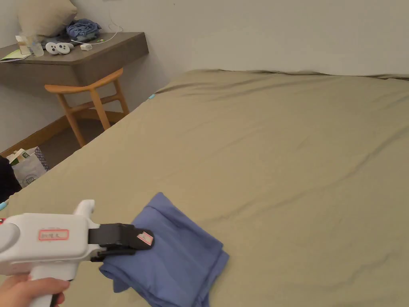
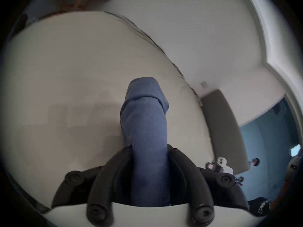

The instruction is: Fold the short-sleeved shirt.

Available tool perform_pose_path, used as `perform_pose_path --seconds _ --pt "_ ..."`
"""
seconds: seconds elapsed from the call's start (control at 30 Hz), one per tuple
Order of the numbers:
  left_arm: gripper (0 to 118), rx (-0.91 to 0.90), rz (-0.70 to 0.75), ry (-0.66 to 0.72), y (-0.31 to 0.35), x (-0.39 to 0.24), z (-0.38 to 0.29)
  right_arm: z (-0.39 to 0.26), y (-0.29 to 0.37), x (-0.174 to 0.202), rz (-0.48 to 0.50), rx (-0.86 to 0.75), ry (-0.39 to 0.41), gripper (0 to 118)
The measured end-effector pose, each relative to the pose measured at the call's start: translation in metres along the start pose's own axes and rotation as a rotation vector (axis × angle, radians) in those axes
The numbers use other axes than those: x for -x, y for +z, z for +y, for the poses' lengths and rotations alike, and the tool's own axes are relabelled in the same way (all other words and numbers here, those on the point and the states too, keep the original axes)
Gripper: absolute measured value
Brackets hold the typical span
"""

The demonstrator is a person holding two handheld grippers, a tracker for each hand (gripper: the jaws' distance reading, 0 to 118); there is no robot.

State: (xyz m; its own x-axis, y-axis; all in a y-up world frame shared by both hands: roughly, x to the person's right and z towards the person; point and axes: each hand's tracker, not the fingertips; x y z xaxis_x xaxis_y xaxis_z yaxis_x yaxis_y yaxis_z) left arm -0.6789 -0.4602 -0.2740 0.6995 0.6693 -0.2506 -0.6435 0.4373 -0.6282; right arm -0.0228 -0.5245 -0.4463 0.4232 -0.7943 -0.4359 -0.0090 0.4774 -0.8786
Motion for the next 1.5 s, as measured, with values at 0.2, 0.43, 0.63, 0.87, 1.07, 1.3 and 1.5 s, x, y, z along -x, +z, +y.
perform_pose_path --seconds 0.2,0.43,0.63,0.87,1.07,1.3,1.5 --pt "30 -0.002 0.172 0.075 0.041 0.06 0.043 -0.02 0.004 0.002 -0.092 0.047 0.018 3" --pt "89 0.046 0.663 0.116 0.047 0.12 0.056 -0.027 0.011 0.009 -0.151 0.07 0.019 3" --pt "88 -0.213 0.513 0.068 0.1 0.056 0.048 -0.024 0.026 0.028 -0.151 0.043 0.076 3" --pt "11 -0.274 0.281 -0.353 0.057 -0.083 -0.048 -0.013 0.051 0.062 -0.386 -0.007 0.303 3" --pt "0 -0.301 0.238 -0.571 -0.034 -0.193 -0.155 -0.009 0.058 0.077 -0.715 -0.035 0.432 3" --pt "0 -0.338 0.2 -0.583 -0.097 -0.285 -0.182 0.017 0.074 0.102 -0.848 -0.219 0.534 3" --pt "0 -0.61 0.244 -0.672 -0.077 -0.366 -0.137 0.072 0.101 0.147 -0.892 -0.516 0.643 3"
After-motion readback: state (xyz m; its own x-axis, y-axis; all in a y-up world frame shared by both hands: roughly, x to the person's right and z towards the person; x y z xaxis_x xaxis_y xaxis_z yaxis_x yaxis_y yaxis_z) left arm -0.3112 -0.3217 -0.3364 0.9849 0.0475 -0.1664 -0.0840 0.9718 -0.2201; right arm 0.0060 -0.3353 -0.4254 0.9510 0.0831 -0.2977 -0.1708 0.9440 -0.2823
